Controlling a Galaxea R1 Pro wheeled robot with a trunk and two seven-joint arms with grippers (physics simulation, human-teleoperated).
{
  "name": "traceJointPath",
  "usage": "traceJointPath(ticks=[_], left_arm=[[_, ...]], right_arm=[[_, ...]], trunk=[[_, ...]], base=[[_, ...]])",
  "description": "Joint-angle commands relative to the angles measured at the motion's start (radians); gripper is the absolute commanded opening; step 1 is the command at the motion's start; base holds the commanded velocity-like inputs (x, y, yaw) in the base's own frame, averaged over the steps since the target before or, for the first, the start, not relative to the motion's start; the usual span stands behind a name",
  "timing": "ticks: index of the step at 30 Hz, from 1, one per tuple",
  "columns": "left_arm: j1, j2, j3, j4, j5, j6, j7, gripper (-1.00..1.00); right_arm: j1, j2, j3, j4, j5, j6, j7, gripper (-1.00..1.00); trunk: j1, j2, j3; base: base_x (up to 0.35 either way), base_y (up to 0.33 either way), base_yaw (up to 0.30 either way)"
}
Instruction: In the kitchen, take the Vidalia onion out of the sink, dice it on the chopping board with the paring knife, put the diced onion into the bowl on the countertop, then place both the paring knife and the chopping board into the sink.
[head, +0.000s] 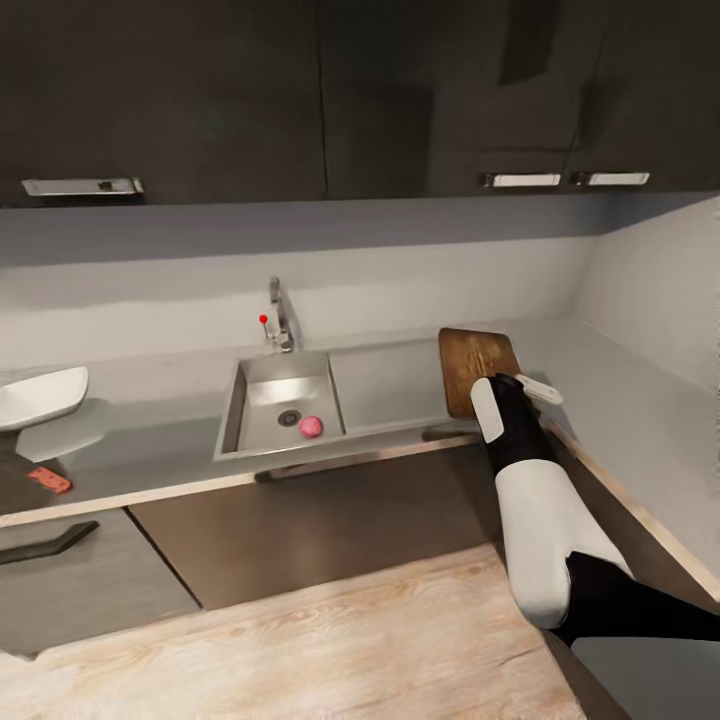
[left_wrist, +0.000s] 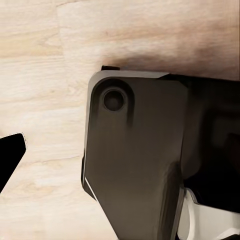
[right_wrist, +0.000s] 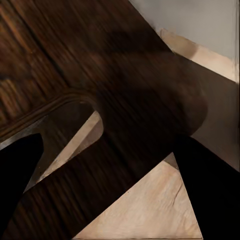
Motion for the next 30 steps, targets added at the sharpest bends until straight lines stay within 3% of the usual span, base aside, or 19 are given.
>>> traceJointPath(ticks=[1,9,17,25,30], left_arm=[[0.000,0.000,-0.001,-0.001,0.010,0.000,-0.001,1.00],[0.000,0.000,-0.001,-0.001,0.010,0.000,-0.001,1.00],[0.000,0.000,-0.001,-0.001,0.010,0.000,-0.001,1.00],[0.000,0.000,-0.001,-0.001,0.011,0.000,-0.001,1.00],[0.000,0.000,-0.001,-0.001,0.011,0.000,-0.001,1.00]], right_arm=[[-0.001,0.001,-0.001,-0.002,-0.001,0.002,-0.004,-1.00],[-0.001,0.000,-0.001,-0.002,-0.001,0.003,-0.003,-1.00],[-0.001,-0.001,-0.001,-0.002,-0.001,0.003,-0.003,-1.00],[-0.001,0.001,0.002,0.007,-0.001,0.004,0.005,-1.00],[-0.001,-0.003,0.068,0.057,-0.001,0.003,0.057,-1.00]], trunk=[[0.000,-0.002,0.000],[0.000,-0.002,0.013],[0.000,-0.002,0.026],[0.000,-0.002,0.039],[0.000,-0.002,0.046]], base=[[-0.292,0.179,0.000],[-0.194,0.140,0.000],[-0.015,0.030,0.000],[-0.001,0.257,0.000],[0.000,0.309,0.000]])
